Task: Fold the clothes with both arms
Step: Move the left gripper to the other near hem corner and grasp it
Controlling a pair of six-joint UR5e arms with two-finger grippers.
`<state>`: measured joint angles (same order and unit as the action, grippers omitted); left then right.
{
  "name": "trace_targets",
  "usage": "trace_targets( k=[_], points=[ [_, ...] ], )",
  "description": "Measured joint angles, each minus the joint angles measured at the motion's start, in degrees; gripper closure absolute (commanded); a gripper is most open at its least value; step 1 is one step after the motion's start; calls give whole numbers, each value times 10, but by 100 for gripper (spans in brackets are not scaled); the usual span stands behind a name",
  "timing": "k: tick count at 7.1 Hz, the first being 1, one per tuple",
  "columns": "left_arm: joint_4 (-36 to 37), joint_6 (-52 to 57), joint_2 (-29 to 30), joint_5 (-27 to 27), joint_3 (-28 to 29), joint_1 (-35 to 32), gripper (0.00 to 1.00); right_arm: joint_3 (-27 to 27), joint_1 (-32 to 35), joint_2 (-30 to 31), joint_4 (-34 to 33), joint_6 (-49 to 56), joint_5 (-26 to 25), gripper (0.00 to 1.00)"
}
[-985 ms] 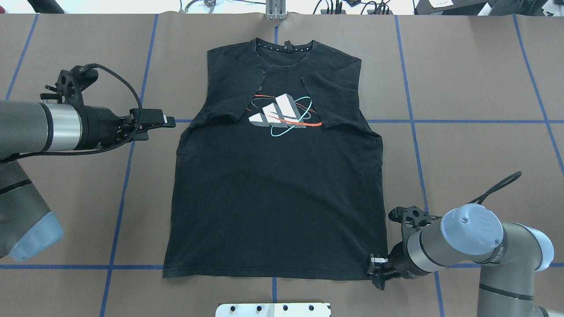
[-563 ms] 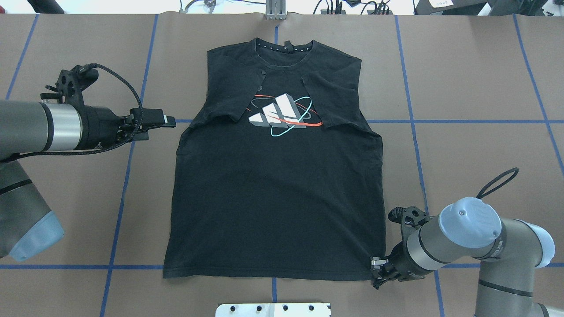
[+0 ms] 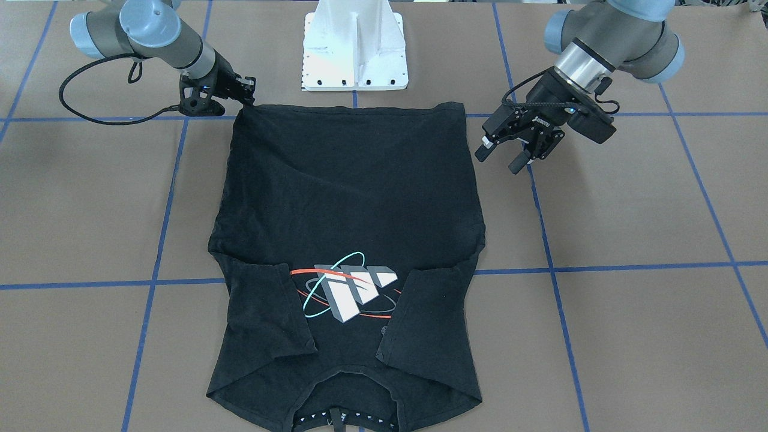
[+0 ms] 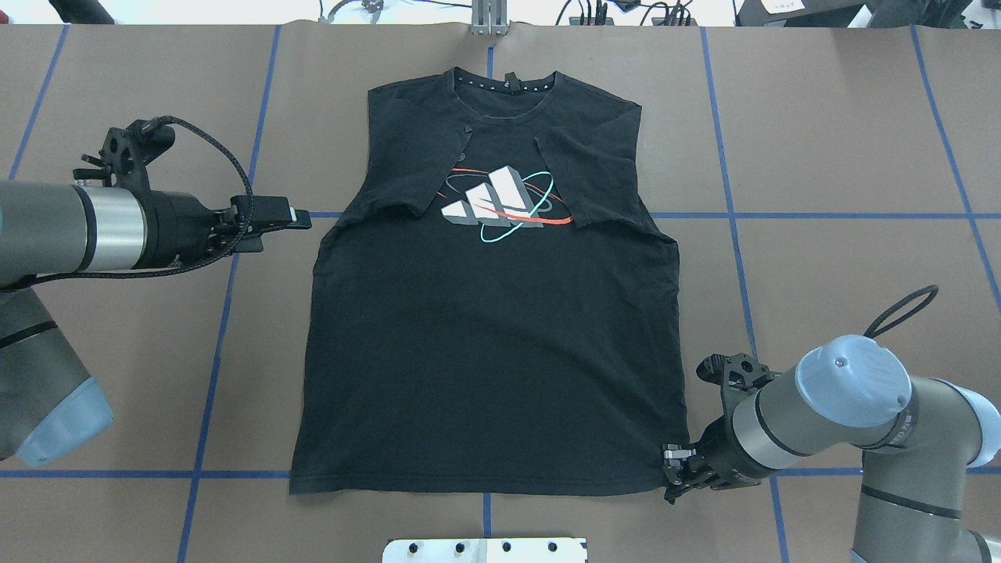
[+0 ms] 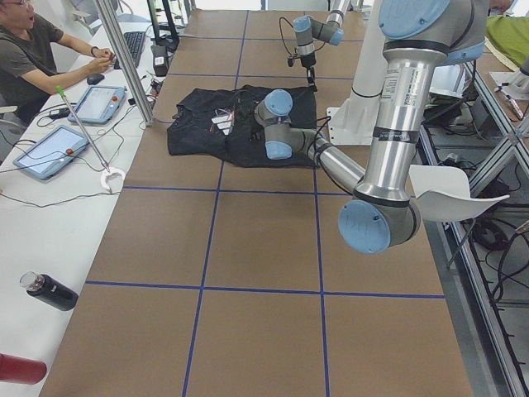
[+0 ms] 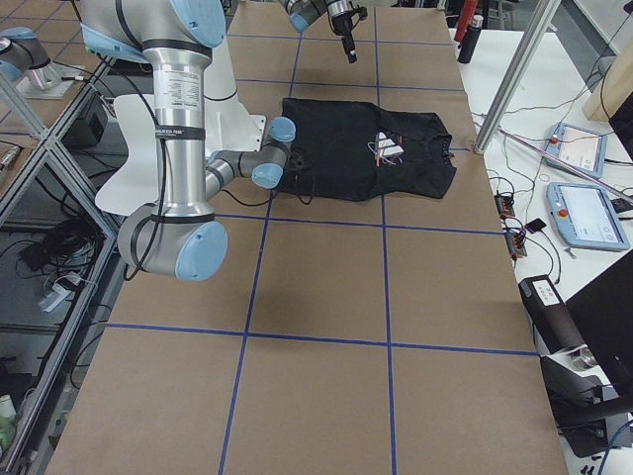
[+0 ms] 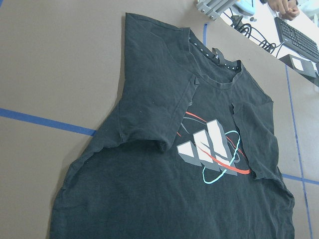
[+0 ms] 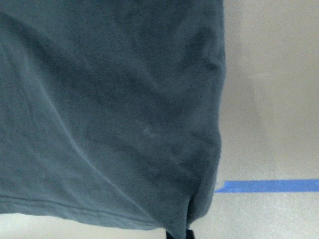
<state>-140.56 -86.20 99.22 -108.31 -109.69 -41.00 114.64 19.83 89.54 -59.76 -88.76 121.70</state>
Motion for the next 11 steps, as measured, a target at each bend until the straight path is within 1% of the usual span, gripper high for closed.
trace_targets(
  k=[1, 2, 5, 7, 9, 11],
  points=[
    [-1, -21, -3, 1, -2, 18, 1, 12, 6, 1, 0, -2, 3, 100],
    [-3, -45, -14, 11, -6, 52, 1, 23, 9, 0, 1, -11, 6, 100],
    [-4, -87, -88, 52, -45, 171, 1, 34, 11, -6, 7, -26, 14, 100],
    [2, -111, -110, 101, -46, 239, 1, 46, 15, -7, 8, -27, 17, 100],
    [25, -119, -111, 121, -43, 268, 1, 54, 17, -7, 8, -27, 18, 100],
    [37, -123, -108, 124, -33, 282, 1, 55, 18, -7, 8, -27, 18, 100]
  ],
)
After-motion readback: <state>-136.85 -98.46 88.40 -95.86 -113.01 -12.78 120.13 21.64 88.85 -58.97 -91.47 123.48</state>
